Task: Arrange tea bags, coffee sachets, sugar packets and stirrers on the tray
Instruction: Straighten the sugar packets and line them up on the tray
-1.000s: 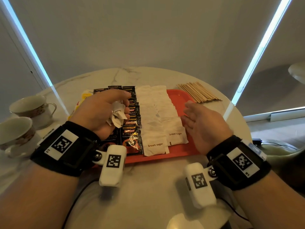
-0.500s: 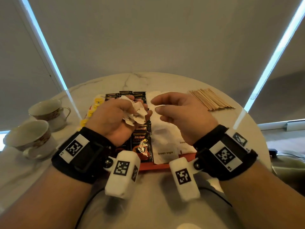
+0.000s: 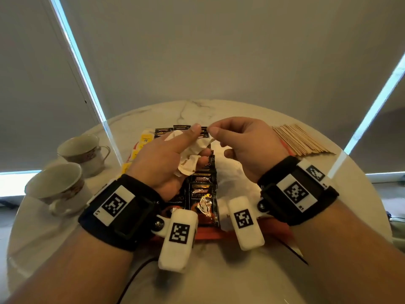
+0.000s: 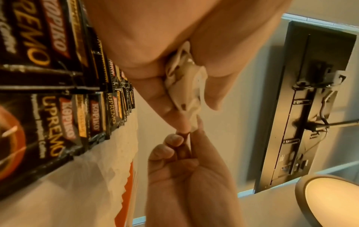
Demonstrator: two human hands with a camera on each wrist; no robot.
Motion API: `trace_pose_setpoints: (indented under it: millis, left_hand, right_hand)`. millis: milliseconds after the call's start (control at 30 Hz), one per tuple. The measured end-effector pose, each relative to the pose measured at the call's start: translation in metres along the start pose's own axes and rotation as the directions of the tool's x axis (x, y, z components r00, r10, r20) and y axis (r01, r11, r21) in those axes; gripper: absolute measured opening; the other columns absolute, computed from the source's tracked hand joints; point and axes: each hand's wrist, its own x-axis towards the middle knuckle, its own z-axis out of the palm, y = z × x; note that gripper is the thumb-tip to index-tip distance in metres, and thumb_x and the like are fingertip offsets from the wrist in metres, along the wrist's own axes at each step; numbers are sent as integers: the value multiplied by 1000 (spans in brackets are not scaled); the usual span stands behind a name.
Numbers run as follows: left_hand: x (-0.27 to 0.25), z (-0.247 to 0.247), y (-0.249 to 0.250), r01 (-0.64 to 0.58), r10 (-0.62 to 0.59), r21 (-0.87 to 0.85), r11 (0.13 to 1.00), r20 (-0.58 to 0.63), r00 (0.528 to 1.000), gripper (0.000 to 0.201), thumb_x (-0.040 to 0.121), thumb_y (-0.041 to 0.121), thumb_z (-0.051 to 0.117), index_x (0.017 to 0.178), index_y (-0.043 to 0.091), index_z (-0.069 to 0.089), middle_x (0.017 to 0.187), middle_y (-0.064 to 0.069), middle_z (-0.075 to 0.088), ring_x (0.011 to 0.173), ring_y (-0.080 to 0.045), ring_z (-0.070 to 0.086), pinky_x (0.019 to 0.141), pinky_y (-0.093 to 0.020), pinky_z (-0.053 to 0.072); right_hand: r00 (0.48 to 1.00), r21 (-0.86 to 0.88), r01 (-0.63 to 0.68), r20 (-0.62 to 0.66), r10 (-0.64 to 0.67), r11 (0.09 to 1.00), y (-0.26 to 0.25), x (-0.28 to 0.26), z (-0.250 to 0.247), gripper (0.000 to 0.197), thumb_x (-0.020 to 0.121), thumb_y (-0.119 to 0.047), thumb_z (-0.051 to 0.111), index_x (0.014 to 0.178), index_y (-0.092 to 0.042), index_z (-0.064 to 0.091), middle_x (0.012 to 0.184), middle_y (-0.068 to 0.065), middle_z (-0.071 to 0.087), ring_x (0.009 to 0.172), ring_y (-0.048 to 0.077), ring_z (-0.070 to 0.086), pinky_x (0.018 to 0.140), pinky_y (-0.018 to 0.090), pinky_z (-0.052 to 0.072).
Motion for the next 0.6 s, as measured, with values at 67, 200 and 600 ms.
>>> trace_pose_setpoints:
  millis: [67, 200, 600]
  left_hand:
    - [1, -2, 1, -14, 14, -5, 1000, -24, 1000, 18, 93, 21, 73, 101, 6, 71, 82, -17, 73, 63, -20, 67, 54, -24, 59]
    - [1, -3, 1, -8, 8, -14, 1000, -36, 999, 16, 96, 22, 71, 101, 7, 71, 79, -13, 72, 60, -17, 65, 48, -22, 56]
    - [5, -5, -3, -11, 13, 159, 987, -12, 1000, 42, 87, 44, 76, 110, 9, 69, 82, -9, 69, 58, -16, 60, 45, -25, 49]
  right_hand:
    - [999, 41, 9, 47, -11, 999, 4, -4, 1, 9, 93, -11, 70, 94, -17, 77, 78, -10, 71, 68, -1, 63, 65, 27, 50]
    - [987, 55, 71, 138, -78, 996, 5, -11, 3, 34, 88, 12, 56, 98, -14, 75, 83, -6, 75, 69, 2, 68, 59, 20, 49]
    - [998, 222, -24, -57, 37, 975, 9, -8, 2, 6, 93, -11, 70, 88, -8, 70, 85, 7, 69, 72, 12, 65, 64, 30, 55]
